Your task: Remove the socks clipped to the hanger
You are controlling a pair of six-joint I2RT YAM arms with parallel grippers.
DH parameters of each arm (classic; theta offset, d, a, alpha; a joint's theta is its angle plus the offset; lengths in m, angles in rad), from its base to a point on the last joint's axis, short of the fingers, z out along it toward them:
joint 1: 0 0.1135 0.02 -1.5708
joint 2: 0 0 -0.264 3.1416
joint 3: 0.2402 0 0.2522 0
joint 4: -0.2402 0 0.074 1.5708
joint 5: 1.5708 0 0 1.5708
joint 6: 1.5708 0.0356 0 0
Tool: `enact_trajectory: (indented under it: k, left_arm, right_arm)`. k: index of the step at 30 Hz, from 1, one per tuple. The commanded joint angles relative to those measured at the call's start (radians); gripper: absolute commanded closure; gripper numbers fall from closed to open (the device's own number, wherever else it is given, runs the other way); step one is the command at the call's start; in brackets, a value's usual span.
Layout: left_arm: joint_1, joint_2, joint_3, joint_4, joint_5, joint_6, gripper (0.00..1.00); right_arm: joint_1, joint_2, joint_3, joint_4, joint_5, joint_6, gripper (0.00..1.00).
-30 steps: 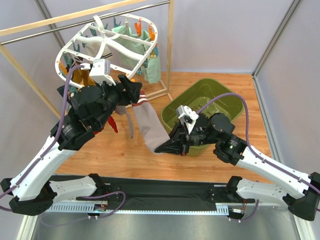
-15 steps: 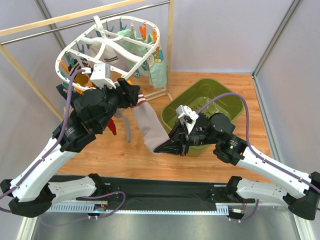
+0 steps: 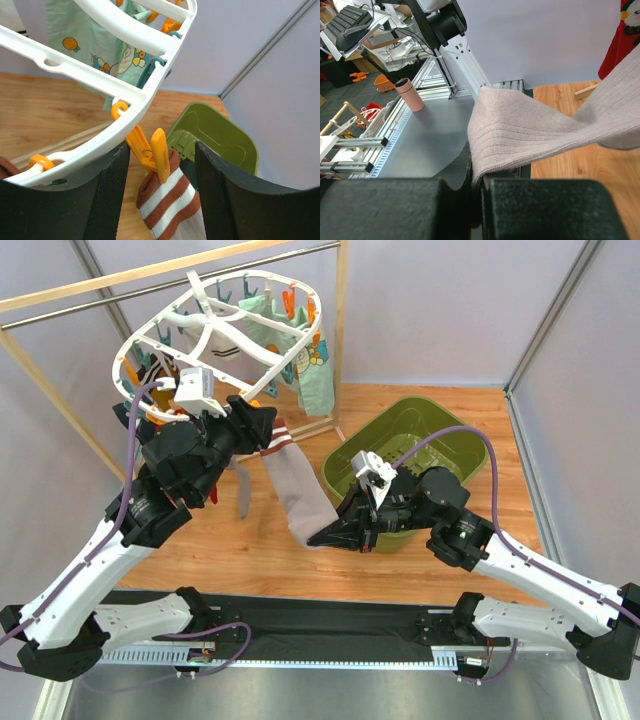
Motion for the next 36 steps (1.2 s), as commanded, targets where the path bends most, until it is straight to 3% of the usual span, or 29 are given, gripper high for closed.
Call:
enact_trajectory:
  k: [1,12,17,36]
  left_arm:
    - [0.012,-0.014,0.004,0.06,0.014,0.015,0.39]
    - [0.05,-0.01,-0.012,0.056,0.031,-0.034,0.33]
    - [0.056,-0.008,-0.019,0.078,0.041,-0.043,0.34]
    - [0.061,-0.028,-0.072,0.173,0.087,-0.046,0.95]
  right_arm:
    - [0.007,-0.016,0.034,-0.009,0.012,-0.019,1.0]
    - [0.007,-0.02,0.035,-0.018,0.013,-0.027,1.0]
    - [0.007,-0.023,0.034,-0.026,0.015,-0.036,1.0]
    - [0.007,-0.033,0.023,-0.037,0.022,-0.049,1.0]
